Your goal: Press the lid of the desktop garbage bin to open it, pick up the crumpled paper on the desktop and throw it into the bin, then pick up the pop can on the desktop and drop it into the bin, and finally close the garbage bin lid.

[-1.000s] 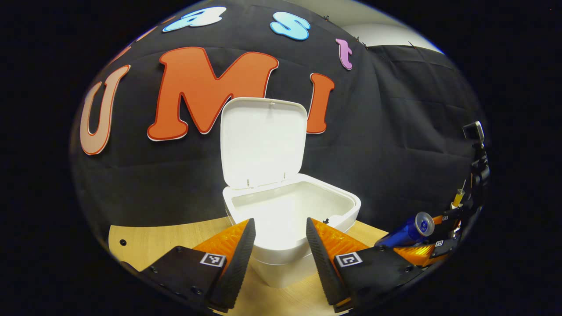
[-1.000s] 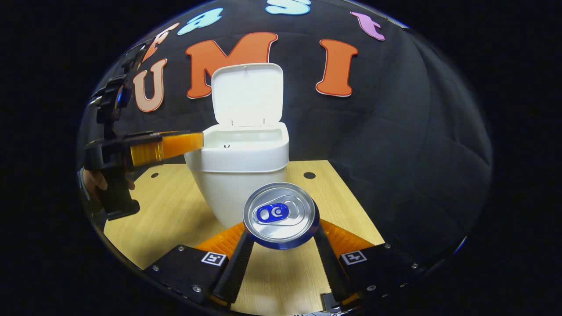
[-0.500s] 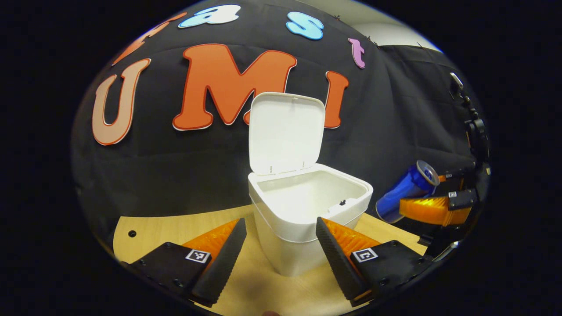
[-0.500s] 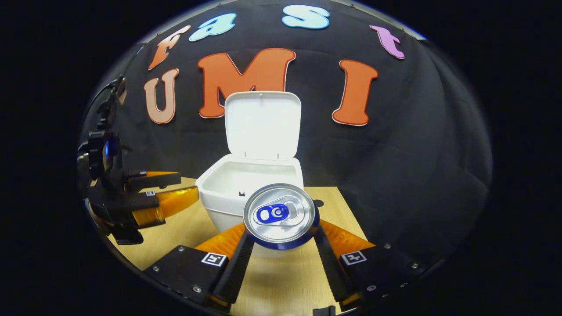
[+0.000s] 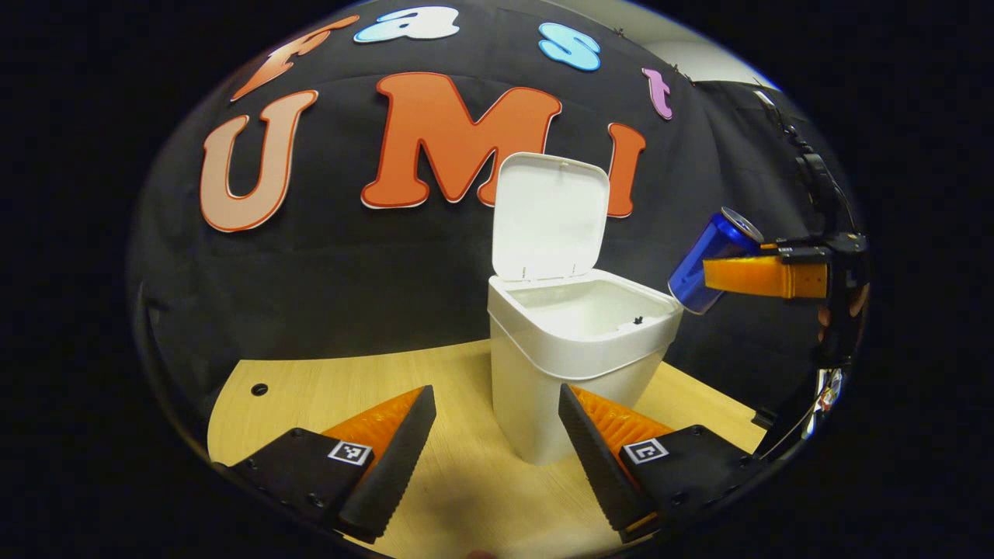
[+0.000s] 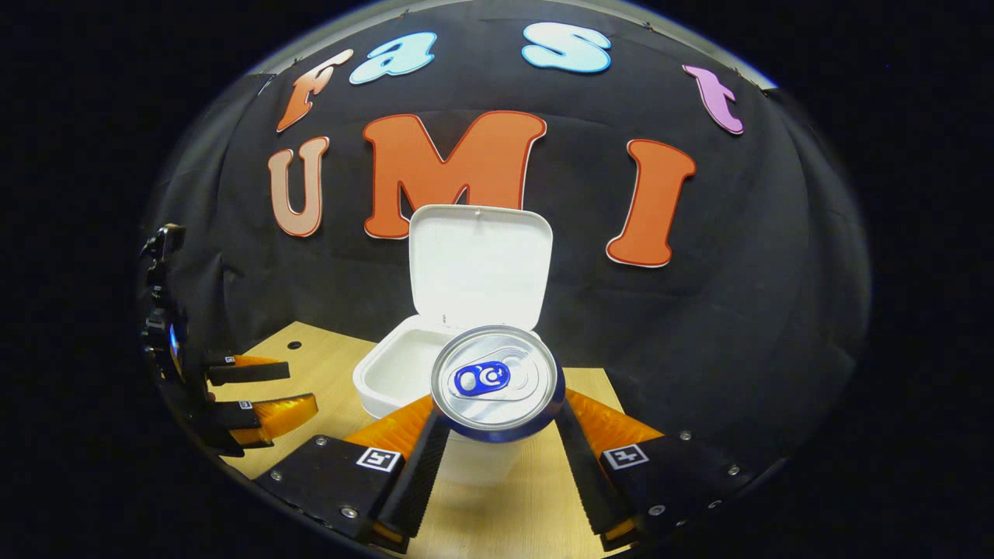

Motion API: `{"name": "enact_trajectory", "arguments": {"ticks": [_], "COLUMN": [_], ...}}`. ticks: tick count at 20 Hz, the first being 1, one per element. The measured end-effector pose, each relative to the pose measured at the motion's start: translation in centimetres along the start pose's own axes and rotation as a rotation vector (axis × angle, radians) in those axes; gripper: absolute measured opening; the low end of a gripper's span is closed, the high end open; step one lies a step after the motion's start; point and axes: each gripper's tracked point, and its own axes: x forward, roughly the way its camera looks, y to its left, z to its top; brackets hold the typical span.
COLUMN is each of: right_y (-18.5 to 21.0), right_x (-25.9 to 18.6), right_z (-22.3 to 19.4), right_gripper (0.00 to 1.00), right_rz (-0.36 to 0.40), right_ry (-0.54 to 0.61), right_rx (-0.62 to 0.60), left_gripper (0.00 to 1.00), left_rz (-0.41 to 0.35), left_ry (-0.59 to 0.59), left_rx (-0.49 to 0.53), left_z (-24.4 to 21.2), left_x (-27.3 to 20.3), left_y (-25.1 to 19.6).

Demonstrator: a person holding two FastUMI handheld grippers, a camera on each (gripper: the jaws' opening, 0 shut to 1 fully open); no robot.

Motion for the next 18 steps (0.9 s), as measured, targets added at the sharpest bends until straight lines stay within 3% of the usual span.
{"name": "enact_trajectory", "arguments": {"ticks": [18], "right_y": [3.7], "right_x": [8.3], "right_z": [-0.6], "right_gripper": [0.80], "right_rz": [0.124], "right_ry": [0.056], "right_rx": [-0.039], "left_gripper": [1.00], "left_rz": [0.286], "left_ry": [-0.017], "left_rx": [-0.031], "left_z": [-2.0], "left_x": [-6.6], "left_y": [7.8]}}
